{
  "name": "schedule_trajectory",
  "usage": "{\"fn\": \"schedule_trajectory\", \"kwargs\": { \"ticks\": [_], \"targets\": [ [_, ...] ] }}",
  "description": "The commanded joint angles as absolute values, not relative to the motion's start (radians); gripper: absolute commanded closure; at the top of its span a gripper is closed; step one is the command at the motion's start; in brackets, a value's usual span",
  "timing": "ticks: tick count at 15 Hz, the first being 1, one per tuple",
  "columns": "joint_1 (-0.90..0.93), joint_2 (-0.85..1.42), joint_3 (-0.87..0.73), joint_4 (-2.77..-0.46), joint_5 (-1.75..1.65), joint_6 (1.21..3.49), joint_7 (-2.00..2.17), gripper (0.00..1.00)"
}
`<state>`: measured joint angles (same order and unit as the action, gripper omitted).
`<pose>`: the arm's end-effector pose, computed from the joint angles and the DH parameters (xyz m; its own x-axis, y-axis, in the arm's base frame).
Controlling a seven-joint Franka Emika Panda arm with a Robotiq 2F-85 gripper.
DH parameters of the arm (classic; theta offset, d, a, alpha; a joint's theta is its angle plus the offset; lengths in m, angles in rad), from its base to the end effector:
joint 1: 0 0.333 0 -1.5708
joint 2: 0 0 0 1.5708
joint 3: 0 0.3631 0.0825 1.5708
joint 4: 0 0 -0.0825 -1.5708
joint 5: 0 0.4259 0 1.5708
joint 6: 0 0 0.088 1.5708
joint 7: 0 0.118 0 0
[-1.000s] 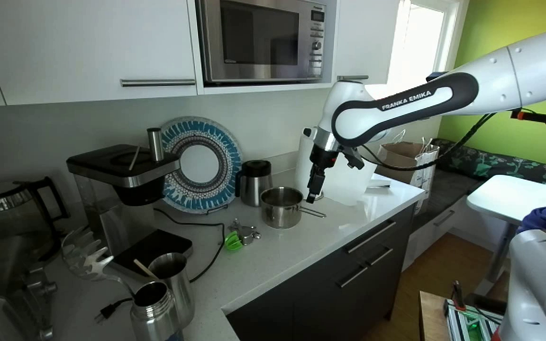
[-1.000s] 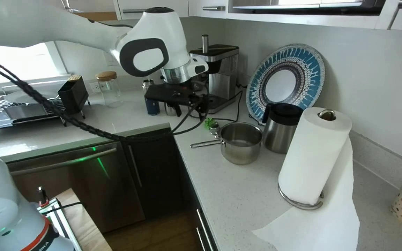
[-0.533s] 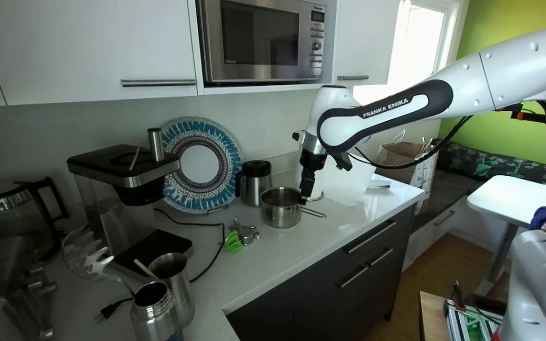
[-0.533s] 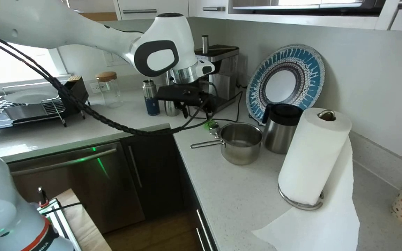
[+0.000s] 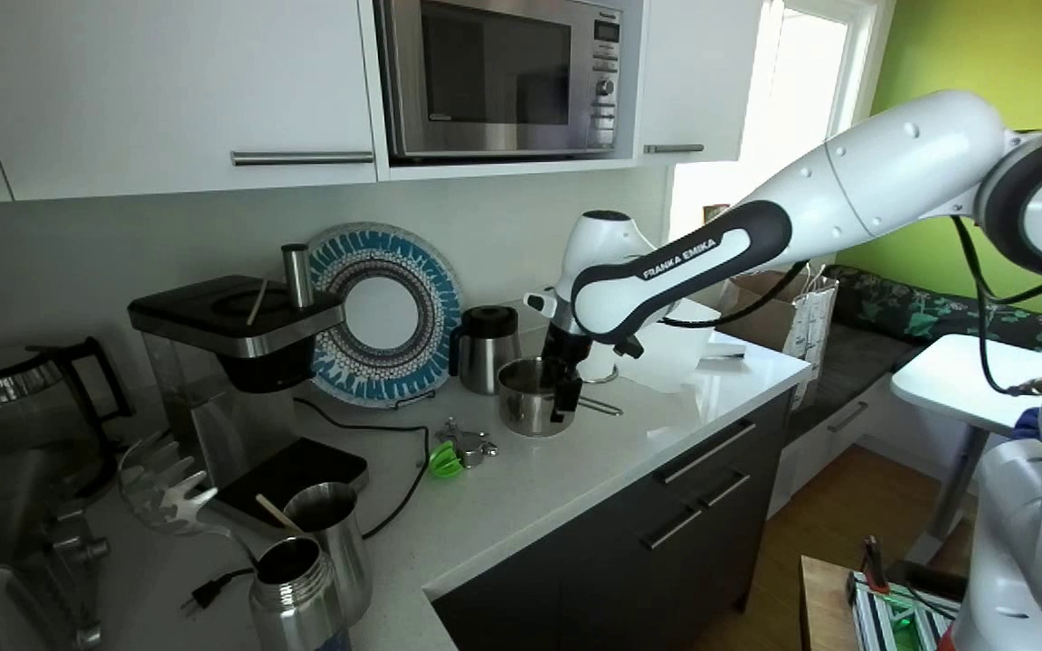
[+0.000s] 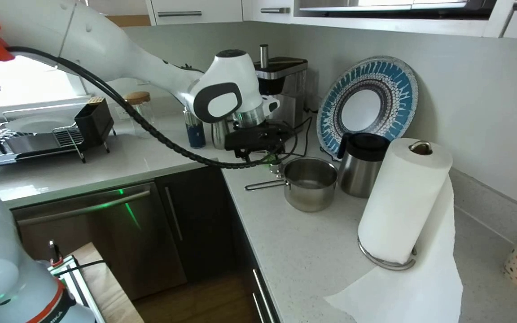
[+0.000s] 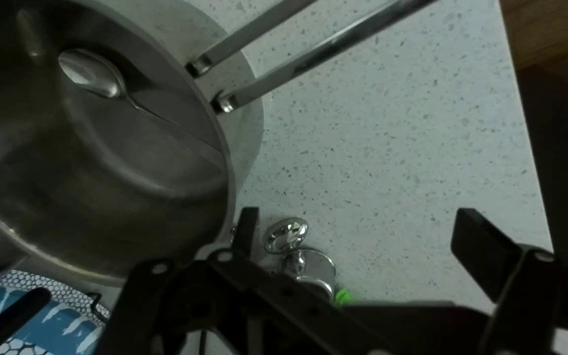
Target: Put the silver measuring cup in the pot
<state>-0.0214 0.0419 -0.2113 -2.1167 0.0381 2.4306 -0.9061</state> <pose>0.5979 -0.1403 0.4354 0.7715 0.6090 0.1842 0.5778 -0.7918 0.1978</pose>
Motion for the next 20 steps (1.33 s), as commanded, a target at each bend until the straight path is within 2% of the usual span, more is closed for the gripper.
{"fn": "schedule_trajectory", "kwargs": {
  "ticks": [1,14,20],
  "targets": [
    [-0.085,0.175,-0.153,-2.033,0.122,2.472,-1.071,0.0],
    [-0.14,0.482,-0.02,-1.674,0.04,2.394,-1.153,0.0],
    [-0.098,0.508,-0.017,-1.659,-0.05,2.388,-1.062,0.01]
  ]
}}
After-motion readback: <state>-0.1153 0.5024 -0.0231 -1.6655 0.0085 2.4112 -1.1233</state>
